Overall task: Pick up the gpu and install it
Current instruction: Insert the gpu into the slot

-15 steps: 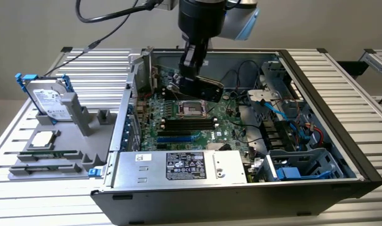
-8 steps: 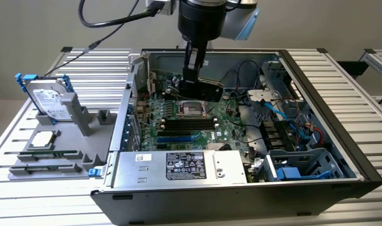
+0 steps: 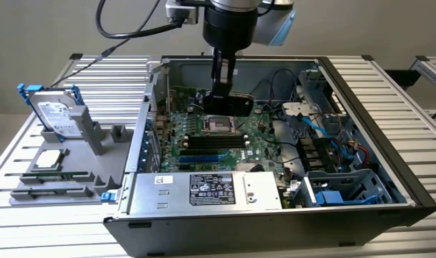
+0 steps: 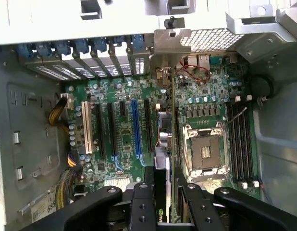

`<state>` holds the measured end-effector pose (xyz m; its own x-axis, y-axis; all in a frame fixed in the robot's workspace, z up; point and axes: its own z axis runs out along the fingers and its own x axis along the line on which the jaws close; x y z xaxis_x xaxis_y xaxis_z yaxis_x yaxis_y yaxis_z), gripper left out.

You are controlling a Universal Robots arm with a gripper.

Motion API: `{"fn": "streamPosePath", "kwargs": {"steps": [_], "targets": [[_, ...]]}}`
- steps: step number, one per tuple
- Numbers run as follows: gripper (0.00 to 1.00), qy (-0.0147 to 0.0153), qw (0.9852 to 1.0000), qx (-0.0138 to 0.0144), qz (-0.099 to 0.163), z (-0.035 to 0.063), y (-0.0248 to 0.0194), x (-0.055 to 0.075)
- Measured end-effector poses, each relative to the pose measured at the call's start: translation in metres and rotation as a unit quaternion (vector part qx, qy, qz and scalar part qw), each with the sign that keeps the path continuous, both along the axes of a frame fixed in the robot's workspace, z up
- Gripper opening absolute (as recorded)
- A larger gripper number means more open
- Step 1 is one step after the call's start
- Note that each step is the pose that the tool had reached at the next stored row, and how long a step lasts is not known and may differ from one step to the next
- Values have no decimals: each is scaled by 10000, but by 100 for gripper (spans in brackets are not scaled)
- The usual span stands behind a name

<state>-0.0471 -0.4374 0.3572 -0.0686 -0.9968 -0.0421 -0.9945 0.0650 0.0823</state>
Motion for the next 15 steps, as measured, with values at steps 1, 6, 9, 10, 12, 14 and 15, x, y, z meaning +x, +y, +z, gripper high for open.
{"fn": "streamPosePath", "kwargs": {"steps": [1,6,9,10,12,14,15], "targets": [[27,0,10000,0,91,-8,0,0],[27,0,9985,0,548,-49,0,0],[27,-32,9970,-6,775,-78,5,1],[27,-60,9968,-13,801,-87,10,0],[27,-124,9966,-31,818,-105,22,0],[27,-177,9965,-43,818,-125,37,-5],[27,-198,9965,-48,817,-135,44,-15]]}}
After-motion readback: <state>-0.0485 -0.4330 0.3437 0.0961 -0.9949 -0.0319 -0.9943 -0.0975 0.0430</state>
